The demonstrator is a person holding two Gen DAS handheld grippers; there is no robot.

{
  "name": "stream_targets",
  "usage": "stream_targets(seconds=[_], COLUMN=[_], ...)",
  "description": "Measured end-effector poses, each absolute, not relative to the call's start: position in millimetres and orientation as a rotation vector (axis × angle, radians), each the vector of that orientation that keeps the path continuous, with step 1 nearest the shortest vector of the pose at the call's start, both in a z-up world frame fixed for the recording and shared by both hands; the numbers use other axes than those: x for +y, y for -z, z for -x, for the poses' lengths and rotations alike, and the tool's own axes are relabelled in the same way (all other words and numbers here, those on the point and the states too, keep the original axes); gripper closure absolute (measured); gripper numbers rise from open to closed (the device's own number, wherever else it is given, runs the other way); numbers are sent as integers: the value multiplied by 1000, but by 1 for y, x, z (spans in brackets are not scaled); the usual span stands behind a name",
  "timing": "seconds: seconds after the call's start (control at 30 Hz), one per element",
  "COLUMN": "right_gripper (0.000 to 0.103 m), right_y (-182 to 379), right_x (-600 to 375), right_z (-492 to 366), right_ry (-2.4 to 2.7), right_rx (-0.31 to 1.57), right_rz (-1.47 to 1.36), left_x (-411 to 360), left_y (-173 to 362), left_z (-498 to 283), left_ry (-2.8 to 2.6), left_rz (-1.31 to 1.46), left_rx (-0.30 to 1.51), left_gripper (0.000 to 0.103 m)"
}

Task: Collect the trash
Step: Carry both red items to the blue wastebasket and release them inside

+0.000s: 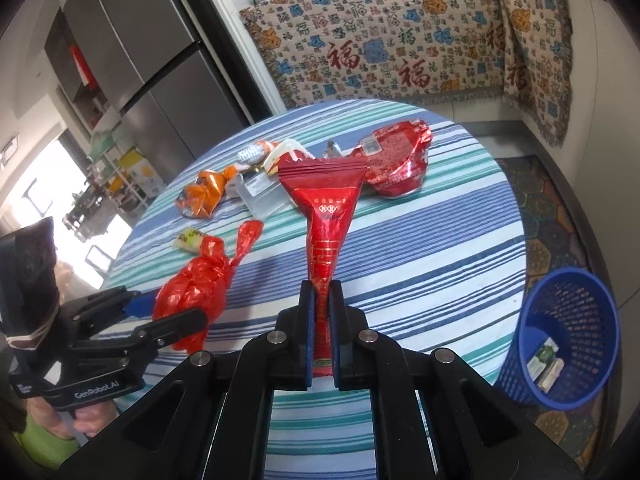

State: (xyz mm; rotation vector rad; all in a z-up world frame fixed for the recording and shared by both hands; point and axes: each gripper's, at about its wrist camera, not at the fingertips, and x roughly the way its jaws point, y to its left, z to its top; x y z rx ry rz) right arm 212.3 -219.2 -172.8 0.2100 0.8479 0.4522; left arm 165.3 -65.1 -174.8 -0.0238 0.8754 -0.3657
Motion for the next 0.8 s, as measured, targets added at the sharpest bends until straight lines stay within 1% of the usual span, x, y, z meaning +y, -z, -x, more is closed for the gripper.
stream_targets(seconds=[0.17,0.33,0.53,0.8], right_gripper=[98,98,98,98], right_y=[167,154,148,175], right_x=[-241,-288,-369,-474], right_z=[-213,-216,-221,-240], right_ry=[-419,-334,-166,10], right_rx=[837,818,833,894], right_rz=[-236,-268,-283,-343], left_x=[-90,-135,-218,-337], left_y=[169,160,154,173], left_z=[-174,-186,-211,-240], left_ry=[410,495,630,736], left_rz=[2,-27,-52,-87], left_rx=[872,857,859,885], left_gripper=[63,63,63,63])
